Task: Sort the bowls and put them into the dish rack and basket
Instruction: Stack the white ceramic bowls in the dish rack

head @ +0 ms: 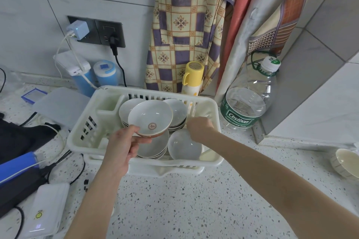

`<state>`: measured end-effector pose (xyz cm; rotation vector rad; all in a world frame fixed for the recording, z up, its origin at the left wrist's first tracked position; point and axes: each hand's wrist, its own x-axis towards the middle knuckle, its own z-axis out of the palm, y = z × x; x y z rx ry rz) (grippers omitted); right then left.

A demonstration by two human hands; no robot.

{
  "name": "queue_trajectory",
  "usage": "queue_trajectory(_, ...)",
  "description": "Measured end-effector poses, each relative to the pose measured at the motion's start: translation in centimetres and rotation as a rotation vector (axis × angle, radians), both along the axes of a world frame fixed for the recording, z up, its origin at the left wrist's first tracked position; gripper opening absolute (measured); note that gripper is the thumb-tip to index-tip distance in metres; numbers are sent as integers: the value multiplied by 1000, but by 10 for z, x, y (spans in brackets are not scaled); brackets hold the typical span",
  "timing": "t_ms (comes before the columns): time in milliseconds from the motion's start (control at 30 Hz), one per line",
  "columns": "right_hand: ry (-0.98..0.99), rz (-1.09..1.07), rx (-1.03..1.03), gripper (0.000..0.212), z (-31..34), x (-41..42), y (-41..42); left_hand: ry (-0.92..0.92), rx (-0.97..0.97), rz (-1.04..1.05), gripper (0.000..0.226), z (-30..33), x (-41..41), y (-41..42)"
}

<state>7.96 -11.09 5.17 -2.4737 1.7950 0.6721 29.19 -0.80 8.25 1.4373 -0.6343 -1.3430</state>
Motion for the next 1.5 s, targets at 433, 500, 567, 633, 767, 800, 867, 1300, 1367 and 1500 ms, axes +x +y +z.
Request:
queue_trajectory(433, -115, -79, 112, 17, -23, 2, 4, -6, 20, -2, 14, 1, 0, -1)
queue_trajectory(500, -152, -113, 100, 11, -25, 2, 2, -13, 17, 2, 14, 1, 3, 0)
queue_trajectory(567, -182, -145, 83, 9, -20, 0, -1, -19, 11, 10, 14, 1, 6, 1)
queue_trajectory(633, -175, -138, 53, 9, -14, -2, -3, -15, 8, 16, 14, 1, 6, 2)
queue_trajectory(767, -218, -160, -7, 8, -9, -7, -1, -13, 10, 17, 13, -1, 4, 4)
queue_trajectory(800, -223, -166, -14, 11, -8, -8, 0, -13, 10, 14, 12, -1, 3, 4)
queue_trajectory(867, -217, -174, -4, 16, -5, -8, 2, -17, 4, 4, 11, 0, 1, 5)
queue_trajectory(1300, -1173, -442, 469, 44, 61, -54, 10, -120, 15, -221, 14, 4, -39, 1)
queue_trajectory(1367, -1169, -369, 475, 27, 62, -59, 16, -136, 34, -281, 15, 1, -52, 2)
queue_trajectory(1500, -919, -277, 273, 21, 54, -66, 17, -150, 79, -353, 15, -7, -69, 2)
